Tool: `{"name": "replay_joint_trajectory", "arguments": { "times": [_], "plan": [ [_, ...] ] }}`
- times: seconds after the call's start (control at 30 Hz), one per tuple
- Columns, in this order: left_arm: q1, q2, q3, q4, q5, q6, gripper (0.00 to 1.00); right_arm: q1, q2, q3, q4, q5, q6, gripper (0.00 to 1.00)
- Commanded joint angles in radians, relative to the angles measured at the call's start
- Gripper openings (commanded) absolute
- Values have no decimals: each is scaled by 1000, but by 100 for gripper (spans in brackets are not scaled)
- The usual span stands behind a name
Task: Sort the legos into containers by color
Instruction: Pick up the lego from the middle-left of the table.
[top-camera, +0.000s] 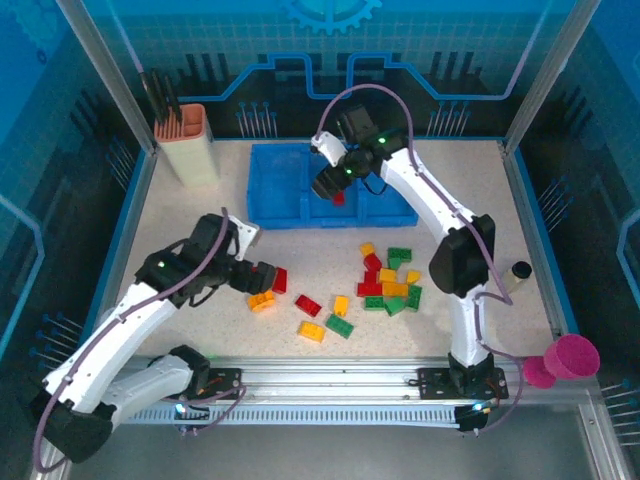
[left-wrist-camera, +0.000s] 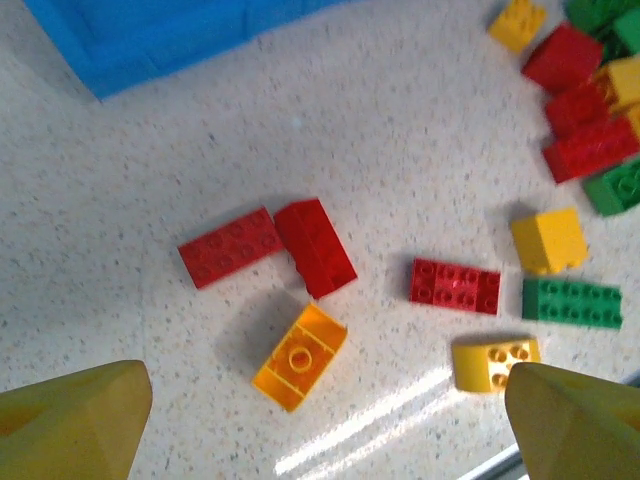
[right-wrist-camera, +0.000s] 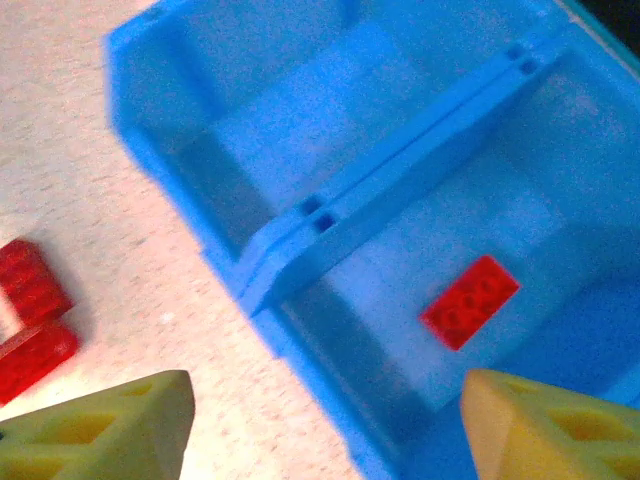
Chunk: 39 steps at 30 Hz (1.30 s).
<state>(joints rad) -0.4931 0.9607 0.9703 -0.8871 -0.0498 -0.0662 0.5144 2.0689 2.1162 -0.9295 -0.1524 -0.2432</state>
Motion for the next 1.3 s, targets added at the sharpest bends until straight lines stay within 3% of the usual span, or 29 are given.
{"name": "replay_joint_trajectory", "arguments": {
  "times": [0.0,0.23,0.33,0.43,0.53,0.67,0.93,1.27],
  "plan": [
    [-49,83,2,-68,-89,-44,93,15,-112,-105,-47,-90,-2,76],
    [-54,204,112,-118,-126,108,92,18,-315,-358,9,-41,-13,79],
    [-94,206,126,-134,-155,273,93,17,-390,-469,53,-20,-31,80],
    [-105,174,62,-126,-169,401,93,13,-458,-572,114,-9,-49,81],
    [-106,83,-57,-57,-108,496,93,4,-496,-631,148,0,-63,81],
    [-107,-8,-158,41,-75,516,94,-9,-525,-662,151,1,-67,81],
    [-108,14,-246,112,12,511,93,-24,-517,-691,161,-42,-37,82],
    [-107,169,-289,162,3,508,92,-24,-510,-717,177,-76,-14,82]
  ]
}}
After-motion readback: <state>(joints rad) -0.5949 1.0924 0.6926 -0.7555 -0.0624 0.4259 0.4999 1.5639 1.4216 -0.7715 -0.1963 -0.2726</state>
